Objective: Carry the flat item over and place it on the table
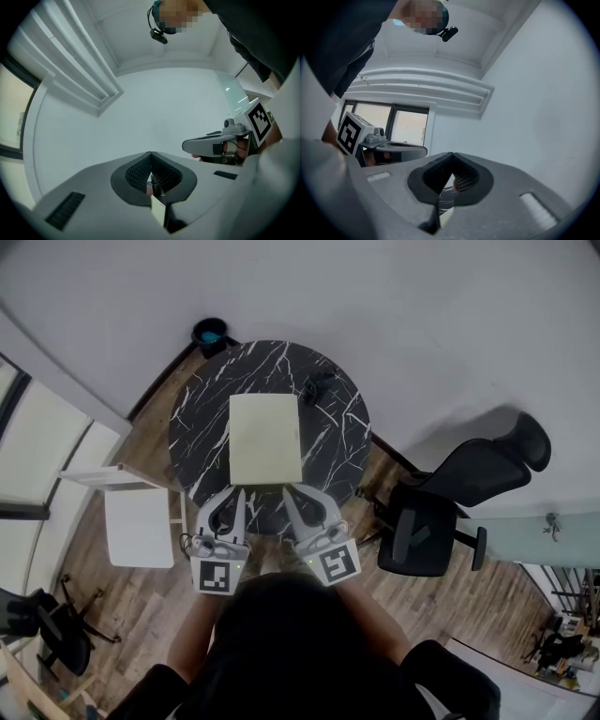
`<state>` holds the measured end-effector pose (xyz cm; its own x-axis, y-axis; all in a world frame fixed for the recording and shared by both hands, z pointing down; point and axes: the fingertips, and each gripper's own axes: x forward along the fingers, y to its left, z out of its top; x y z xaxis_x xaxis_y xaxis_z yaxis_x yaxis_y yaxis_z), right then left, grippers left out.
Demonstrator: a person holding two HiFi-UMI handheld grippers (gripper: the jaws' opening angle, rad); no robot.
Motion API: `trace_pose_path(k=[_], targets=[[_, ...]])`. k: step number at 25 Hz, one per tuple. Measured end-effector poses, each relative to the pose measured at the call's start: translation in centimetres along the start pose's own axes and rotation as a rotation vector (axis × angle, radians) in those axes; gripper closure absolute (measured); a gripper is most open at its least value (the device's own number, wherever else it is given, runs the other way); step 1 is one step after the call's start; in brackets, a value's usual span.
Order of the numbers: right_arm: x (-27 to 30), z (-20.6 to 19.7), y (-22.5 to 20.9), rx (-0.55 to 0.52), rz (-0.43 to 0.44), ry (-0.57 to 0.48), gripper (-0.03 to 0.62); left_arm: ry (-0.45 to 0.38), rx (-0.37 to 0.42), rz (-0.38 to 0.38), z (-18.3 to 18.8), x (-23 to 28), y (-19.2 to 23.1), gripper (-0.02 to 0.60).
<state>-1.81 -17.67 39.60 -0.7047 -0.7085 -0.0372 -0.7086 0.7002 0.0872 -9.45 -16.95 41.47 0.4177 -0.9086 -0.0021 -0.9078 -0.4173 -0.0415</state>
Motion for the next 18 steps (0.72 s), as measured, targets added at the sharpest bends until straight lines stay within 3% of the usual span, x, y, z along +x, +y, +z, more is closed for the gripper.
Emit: trace_pose_path(k=[11, 18], targets=[[0.0, -0.6, -0.4, -0.011, -0.006, 0.023, 0.598, 0.006, -0.013, -0.001, -0.1, 0.3, 0.1, 0.571], [-0.1, -1.2, -3.0, -0.024, -0.047, 0.033, 0.597, 0.025, -0.012, -0.008, -0.7, 0.8, 0.0, 0.571]])
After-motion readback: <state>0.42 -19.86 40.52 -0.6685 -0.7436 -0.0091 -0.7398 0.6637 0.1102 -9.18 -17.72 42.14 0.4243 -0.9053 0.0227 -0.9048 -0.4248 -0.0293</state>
